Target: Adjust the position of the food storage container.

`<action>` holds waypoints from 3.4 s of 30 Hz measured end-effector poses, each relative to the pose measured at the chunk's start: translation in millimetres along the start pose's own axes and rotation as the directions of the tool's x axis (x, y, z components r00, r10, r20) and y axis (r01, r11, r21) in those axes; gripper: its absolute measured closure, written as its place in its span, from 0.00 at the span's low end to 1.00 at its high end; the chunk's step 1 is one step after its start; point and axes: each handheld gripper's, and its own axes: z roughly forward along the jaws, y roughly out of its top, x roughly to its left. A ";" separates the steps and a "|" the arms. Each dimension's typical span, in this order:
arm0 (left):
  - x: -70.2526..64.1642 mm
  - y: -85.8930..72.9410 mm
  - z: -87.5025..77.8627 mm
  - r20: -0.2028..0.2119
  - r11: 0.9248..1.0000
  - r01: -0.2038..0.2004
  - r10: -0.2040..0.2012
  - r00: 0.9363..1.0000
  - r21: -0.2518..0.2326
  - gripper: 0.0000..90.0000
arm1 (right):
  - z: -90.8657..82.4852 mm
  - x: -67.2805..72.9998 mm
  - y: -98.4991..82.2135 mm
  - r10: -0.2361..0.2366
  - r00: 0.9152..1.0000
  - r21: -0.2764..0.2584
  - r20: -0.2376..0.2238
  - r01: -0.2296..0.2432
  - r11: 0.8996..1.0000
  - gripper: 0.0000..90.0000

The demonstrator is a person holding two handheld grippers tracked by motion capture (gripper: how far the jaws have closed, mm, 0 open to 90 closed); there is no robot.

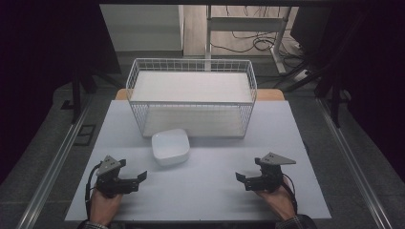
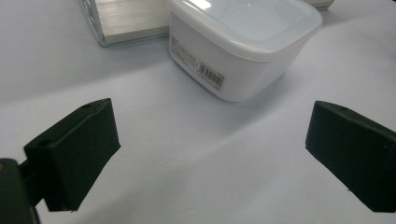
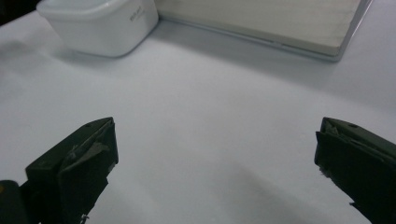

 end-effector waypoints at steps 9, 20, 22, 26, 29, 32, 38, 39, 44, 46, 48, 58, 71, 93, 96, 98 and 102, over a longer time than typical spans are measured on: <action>1.5 2.4 -2.6 0.012 1.000 0.015 -0.015 1.000 -0.015 0.05 | 1.7 4.4 -0.3 -0.024 1.000 0.032 -0.010 0.024 0.999 0.00; -2.1 3.4 -2.5 0.026 1.000 0.004 -0.004 1.000 0.002 0.20 | 5.3 8.3 2.3 -0.018 0.999 0.074 -0.045 0.021 0.997 0.05; -1.2 4.0 -1.5 0.043 1.000 0.012 -0.012 0.999 0.002 0.24 | 6.3 8.6 3.4 -0.016 0.998 0.078 -0.056 0.021 0.997 0.08; -1.2 5.4 3.0 0.051 1.000 -0.008 0.007 0.999 0.018 0.29 | 6.8 9.7 7.3 -0.018 0.997 0.070 -0.074 0.023 0.997 0.15; 0.6 8.0 6.8 0.060 1.000 -0.020 0.019 0.998 0.021 0.31 | 10.4 8.5 13.2 -0.013 0.995 0.064 -0.095 0.019 0.998 0.25; 6.5 14.8 11.9 0.044 1.000 -0.013 0.013 0.999 -0.001 0.35 | 17.6 7.1 18.2 0.011 0.990 0.081 -0.141 0.000 0.997 0.34; 13.1 22.4 19.1 0.032 1.000 0.001 -0.001 0.999 -0.014 0.40 | 27.2 12.5 31.6 -0.065 0.985 0.118 -0.161 0.085 0.989 0.53; 14.3 25.7 21.8 0.016 1.000 -0.007 0.007 1.000 -0.015 0.41 | 28.7 13.3 34.4 -0.079 0.984 0.120 -0.162 0.099 0.988 0.56; 18.7 35.3 28.7 0.006 1.000 -0.027 0.027 1.000 -0.012 0.49 | 37.9 18.6 46.5 -0.152 0.976 0.131 -0.153 0.173 0.976 0.69; 19.1 38.0 31.7 0.003 0.999 -0.036 0.036 0.999 -0.005 0.52 | 42.4 20.2 50.7 -0.163 0.974 0.132 -0.159 0.185 0.974 0.74; 19.6 42.1 36.4 -0.002 0.999 -0.054 0.054 0.999 0.004 0.54 | 44.8 20.8 52.9 -0.170 0.972 0.131 -0.160 0.192 0.973 0.76; 38.0 54.5 57.9 -0.010 1.000 -0.010 0.011 1.000 0.024 0.95 | 75.0 26.2 77.3 -0.155 0.972 0.096 -0.174 0.173 0.980 0.99; 30.5 57.4 88.5 -0.007 0.996 -0.040 0.041 0.999 0.077 1.00 | 123.4 40.0 94.2 -0.195 0.968 0.109 -0.159 0.213 0.971 0.99; -10.2 63.9 108.9 0.122 0.992 -0.067 0.053 0.991 0.111 1.00 | 135.3 26.8 88.8 -0.132 0.987 0.162 -0.088 0.145 0.976 0.99; -17.6 62.4 107.6 0.135 0.990 -0.070 0.054 0.989 0.119 1.00 | 127.2 26.8 84.0 -0.120 0.989 0.171 -0.088 0.133 0.976 0.99; -25.9 60.7 105.7 0.151 0.988 -0.089 0.070 0.986 0.127 1.00 | 116.9 26.4 77.6 -0.108 0.990 0.171 -0.091 0.122 0.978 0.99; -35.7 58.0 103.0 0.164 0.986 -0.104 0.082 0.983 0.133 1.00 | 106.7 25.4 70.6 -0.102 0.990 0.171 -0.096 0.118 0.978 0.99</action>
